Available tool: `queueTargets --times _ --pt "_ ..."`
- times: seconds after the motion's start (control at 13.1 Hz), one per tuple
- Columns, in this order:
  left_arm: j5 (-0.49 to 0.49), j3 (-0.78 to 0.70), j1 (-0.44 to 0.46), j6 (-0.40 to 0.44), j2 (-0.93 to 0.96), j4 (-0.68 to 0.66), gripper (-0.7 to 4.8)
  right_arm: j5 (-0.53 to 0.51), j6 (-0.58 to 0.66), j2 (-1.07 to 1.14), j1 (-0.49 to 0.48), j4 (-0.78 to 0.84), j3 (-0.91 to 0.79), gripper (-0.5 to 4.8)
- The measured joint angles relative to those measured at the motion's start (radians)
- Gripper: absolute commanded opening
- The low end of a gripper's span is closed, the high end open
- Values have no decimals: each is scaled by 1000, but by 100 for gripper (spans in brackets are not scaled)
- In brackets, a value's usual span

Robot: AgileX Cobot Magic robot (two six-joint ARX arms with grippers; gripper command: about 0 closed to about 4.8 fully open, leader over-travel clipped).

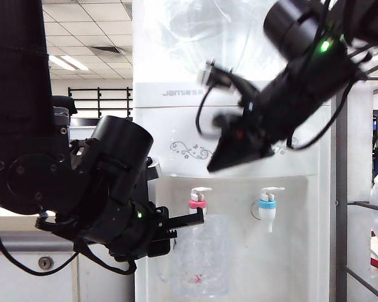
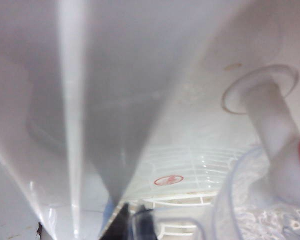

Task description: Pick up the plastic mug from the left desk, go to the hot water outlet of the water dispenser, press the vertical switch to get some water, then put the mug back on the desk.

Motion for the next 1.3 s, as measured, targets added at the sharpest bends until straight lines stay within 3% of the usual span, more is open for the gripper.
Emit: queueTargets --times 1.3 --pt "-3 0 0 0 0 0 -5 37 -36 156 7 150 0 -1"
